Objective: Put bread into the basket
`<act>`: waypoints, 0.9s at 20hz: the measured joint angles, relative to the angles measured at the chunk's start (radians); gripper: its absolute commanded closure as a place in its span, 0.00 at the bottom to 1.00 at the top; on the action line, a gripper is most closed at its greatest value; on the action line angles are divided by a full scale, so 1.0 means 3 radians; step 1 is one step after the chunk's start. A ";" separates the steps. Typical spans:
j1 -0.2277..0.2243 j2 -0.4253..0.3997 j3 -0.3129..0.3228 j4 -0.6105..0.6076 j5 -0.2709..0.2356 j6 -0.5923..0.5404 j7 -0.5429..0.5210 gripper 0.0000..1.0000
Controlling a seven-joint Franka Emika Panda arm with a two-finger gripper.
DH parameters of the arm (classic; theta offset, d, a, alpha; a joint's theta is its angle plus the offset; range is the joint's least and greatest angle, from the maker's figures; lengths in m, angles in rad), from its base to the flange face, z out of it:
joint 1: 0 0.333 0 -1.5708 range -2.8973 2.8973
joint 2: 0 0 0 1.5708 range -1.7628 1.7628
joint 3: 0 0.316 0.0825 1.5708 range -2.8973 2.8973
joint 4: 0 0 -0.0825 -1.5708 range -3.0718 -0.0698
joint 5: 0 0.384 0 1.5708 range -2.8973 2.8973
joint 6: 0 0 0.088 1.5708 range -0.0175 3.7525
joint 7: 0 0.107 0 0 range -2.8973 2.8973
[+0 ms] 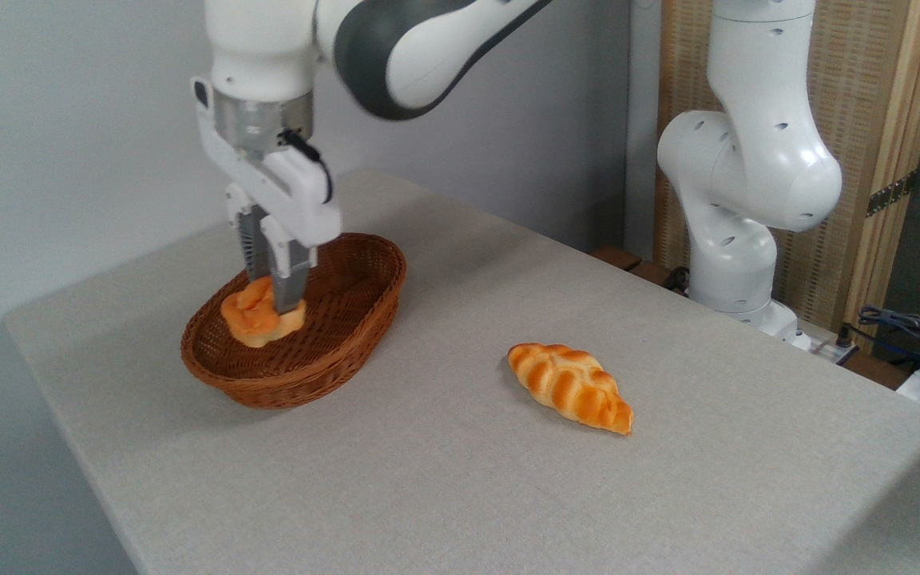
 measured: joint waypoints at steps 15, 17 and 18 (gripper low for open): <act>-0.0135 0.0085 0.0074 -0.0005 0.0001 0.0098 -0.0037 0.00; -0.0130 -0.0042 0.0215 0.0045 0.0026 -0.0178 0.0040 0.00; -0.0121 -0.0119 0.0308 0.0113 0.0064 -0.0425 0.0124 0.00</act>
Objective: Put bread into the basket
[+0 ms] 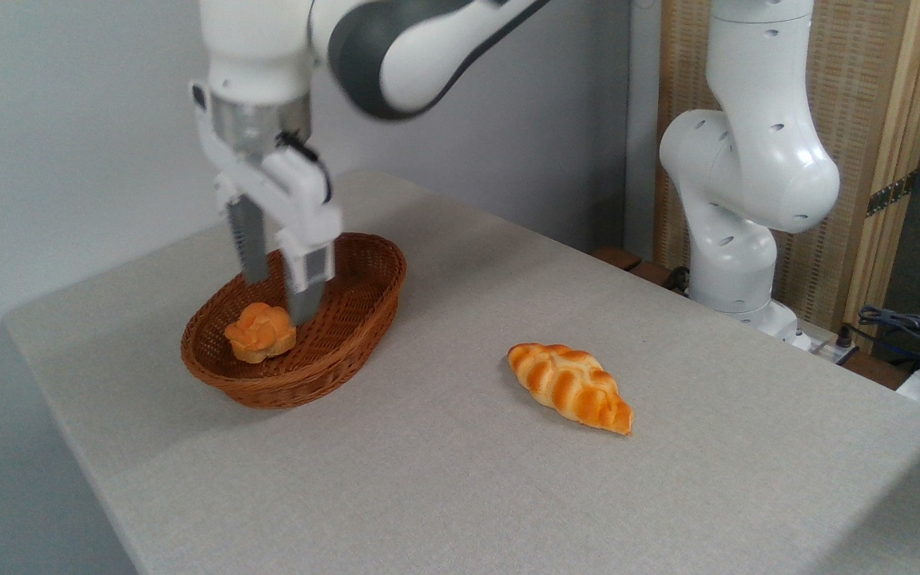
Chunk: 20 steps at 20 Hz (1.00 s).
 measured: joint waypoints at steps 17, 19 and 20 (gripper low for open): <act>0.0230 0.0047 0.0333 0.0831 0.0444 -0.1080 0.0298 0.00; 0.0255 0.0048 0.0311 0.0838 0.0444 -0.1117 0.0298 0.00; 0.0282 0.0047 0.0285 0.0842 0.0444 -0.1122 0.0298 0.00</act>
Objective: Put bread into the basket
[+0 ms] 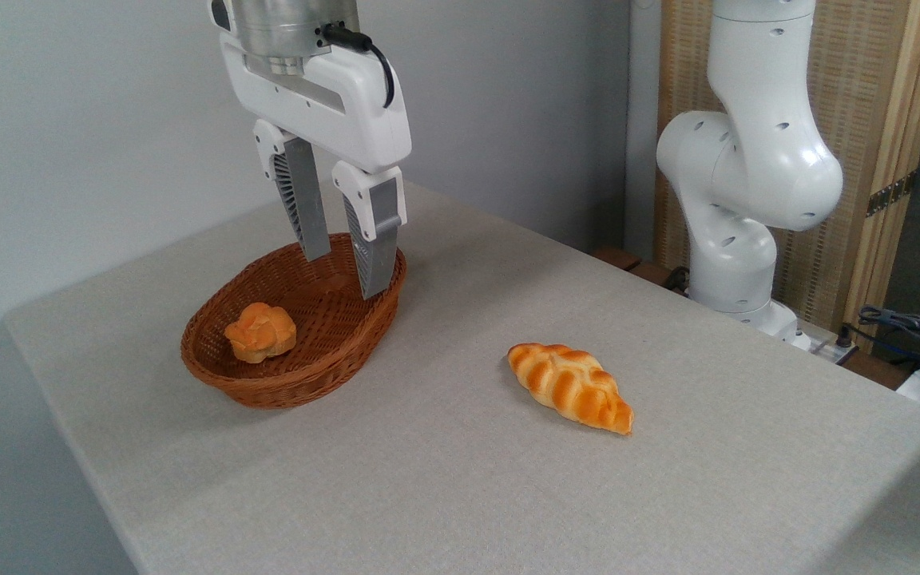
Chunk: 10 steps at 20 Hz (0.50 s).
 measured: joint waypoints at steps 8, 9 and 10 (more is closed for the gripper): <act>0.0195 0.0001 -0.0231 0.0009 0.0000 -0.0015 0.0000 0.00; 0.0220 0.0001 -0.0246 0.0009 0.0000 -0.0015 0.0000 0.00; 0.0245 0.0001 -0.0264 0.0009 0.0000 -0.0016 0.0000 0.00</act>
